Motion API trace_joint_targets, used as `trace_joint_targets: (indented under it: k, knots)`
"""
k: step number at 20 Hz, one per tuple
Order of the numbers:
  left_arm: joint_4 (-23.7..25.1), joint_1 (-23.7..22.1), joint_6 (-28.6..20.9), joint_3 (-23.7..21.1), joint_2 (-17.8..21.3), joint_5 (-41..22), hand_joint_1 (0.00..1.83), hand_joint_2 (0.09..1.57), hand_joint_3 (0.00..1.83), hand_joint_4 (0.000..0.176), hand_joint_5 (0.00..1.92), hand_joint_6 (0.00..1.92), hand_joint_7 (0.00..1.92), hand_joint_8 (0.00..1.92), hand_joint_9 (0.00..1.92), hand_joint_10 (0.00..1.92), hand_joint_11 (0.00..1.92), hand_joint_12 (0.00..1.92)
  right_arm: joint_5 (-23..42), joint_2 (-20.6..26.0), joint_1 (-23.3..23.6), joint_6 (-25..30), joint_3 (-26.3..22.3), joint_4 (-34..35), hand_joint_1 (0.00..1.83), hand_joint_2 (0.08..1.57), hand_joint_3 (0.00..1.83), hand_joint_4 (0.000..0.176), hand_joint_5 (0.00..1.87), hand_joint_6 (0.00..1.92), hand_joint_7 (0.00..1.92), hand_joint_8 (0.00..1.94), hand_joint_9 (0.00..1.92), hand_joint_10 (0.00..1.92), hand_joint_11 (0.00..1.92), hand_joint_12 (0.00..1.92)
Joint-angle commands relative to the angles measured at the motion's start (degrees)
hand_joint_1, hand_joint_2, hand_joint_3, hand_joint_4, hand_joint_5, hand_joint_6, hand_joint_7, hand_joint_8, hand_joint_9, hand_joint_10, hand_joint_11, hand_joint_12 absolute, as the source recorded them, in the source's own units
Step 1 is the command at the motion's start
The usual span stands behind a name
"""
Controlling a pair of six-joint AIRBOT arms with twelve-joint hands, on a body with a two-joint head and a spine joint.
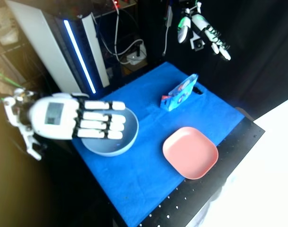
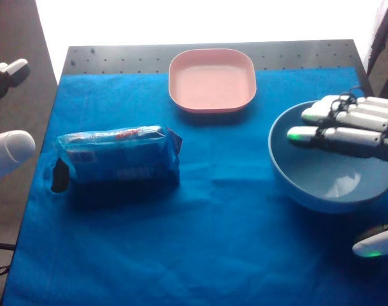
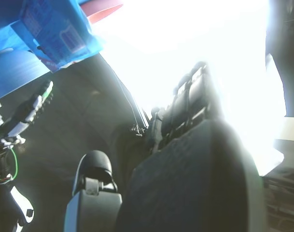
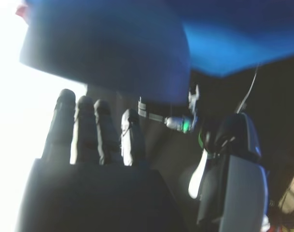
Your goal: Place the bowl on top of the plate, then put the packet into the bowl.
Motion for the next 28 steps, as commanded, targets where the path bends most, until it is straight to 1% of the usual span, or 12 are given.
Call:
trace_joint_targets:
  k: [1,3,5,6,8,9,13,22,23,25,26,28]
  knots:
    - [-0.32,-0.27,-0.32,0.34,-0.22,-6.52,0.0,1.16,0.0,0.145,0.02,0.0,0.0,0.0,0.0,0.0,0.0,0.0,4.17,0.08,1.05,0.21,0.28,1.16,0.48,0.87,0.02,0.135,0.05,0.01,0.02,0.01,0.03,0.01,0.03,0.02]
    - [-0.32,-0.27,-0.34,0.35,-0.24,-6.5,0.0,1.16,0.0,0.146,0.01,0.0,0.0,0.0,0.0,0.0,0.0,0.0,2.76,0.04,1.61,0.21,0.61,0.3,0.46,0.89,0.02,0.127,0.05,0.01,0.03,0.01,0.05,0.01,0.06,0.03]
    - [-0.3,-0.27,-0.38,0.35,-0.28,-6.48,0.0,1.17,0.01,0.131,0.02,0.0,0.0,0.0,0.0,0.0,0.0,0.0,1.71,-0.19,1.68,0.21,1.0,0.04,0.51,0.91,0.0,0.064,0.16,0.01,0.13,0.01,0.16,0.01,0.13,0.07]
    - [-0.29,-0.27,-0.41,0.34,-0.32,-6.41,0.0,1.17,0.01,0.123,0.02,0.0,0.0,0.0,0.0,0.0,0.0,0.0,0.89,-0.5,1.69,0.21,1.37,-0.17,0.55,0.96,0.0,0.005,0.32,0.01,0.3,0.01,0.31,0.02,0.23,0.14]
    - [-0.29,-0.27,-0.45,0.34,-0.4,-6.38,0.0,1.17,0.0,0.141,0.01,0.0,0.0,0.0,0.0,0.0,0.0,0.0,0.13,-0.96,1.8,0.21,1.94,-0.27,0.62,0.98,0.0,0.0,0.48,0.01,0.51,0.02,0.52,0.03,0.38,0.24]
    - [-0.29,-0.27,-0.53,0.37,-0.47,-6.38,0.0,1.17,0.0,0.137,0.01,0.0,0.0,0.0,0.0,0.0,0.0,0.0,-0.52,-1.39,2.0,0.21,2.42,-0.27,0.69,1.05,0.01,0.0,0.77,0.02,0.82,0.02,0.83,0.03,0.53,0.6]
    - [-0.27,-0.26,-0.66,0.37,-0.53,-6.44,0.0,1.17,0.01,0.141,0.01,0.0,0.0,0.0,0.0,0.0,0.0,0.0,-1.23,-2.4,2.26,0.21,3.09,-0.27,0.79,1.09,0.0,0.0,1.13,0.04,1.17,0.03,1.14,0.08,0.7,0.97]
    - [-0.28,-0.26,-1.31,0.61,-0.97,-6.71,0.0,1.19,0.01,0.147,0.0,0.0,0.0,0.0,0.0,0.0,0.0,0.0,-2.07,-4.56,4.65,0.21,4.66,-1.53,0.58,1.26,0.01,0.0,1.31,0.09,1.39,0.02,1.35,0.06,0.84,1.07]
    - [-0.28,-0.26,-1.34,0.62,-0.98,-6.76,0.0,1.2,0.01,0.133,0.01,0.0,0.0,0.0,0.0,0.0,0.0,0.0,-2.28,-4.8,5.27,0.21,4.75,-2.1,0.53,1.28,0.01,0.0,1.33,0.32,1.51,0.05,1.43,0.22,0.92,1.18]
    - [-0.28,-0.25,-1.41,0.65,-1.0,-6.96,0.0,1.2,0.01,0.131,0.0,0.0,0.0,0.0,0.0,0.0,0.0,0.0,-3.36,-5.67,7.24,0.21,5.09,-4.38,0.44,1.32,0.0,0.0,1.12,1.4,1.39,1.29,1.4,1.56,1.15,1.79]
    - [-0.28,-0.25,-1.43,0.66,-1.01,-7.08,0.0,1.21,0.01,0.132,0.01,0.0,0.0,0.0,0.0,0.0,0.0,0.0,-4.47,-6.32,8.32,0.21,5.35,-5.84,0.25,1.39,0.01,0.0,1.08,1.9,1.54,1.91,1.7,1.91,1.63,1.92]
    - [-0.28,-0.25,-1.51,0.73,-1.09,-7.23,0.0,1.22,0.02,0.137,0.0,0.0,0.0,0.0,0.0,0.0,0.0,0.0,-5.76,-7.19,9.07,0.21,5.85,-7.37,0.16,1.43,0.02,0.0,1.09,1.92,1.55,1.94,1.69,1.92,1.66,1.92]
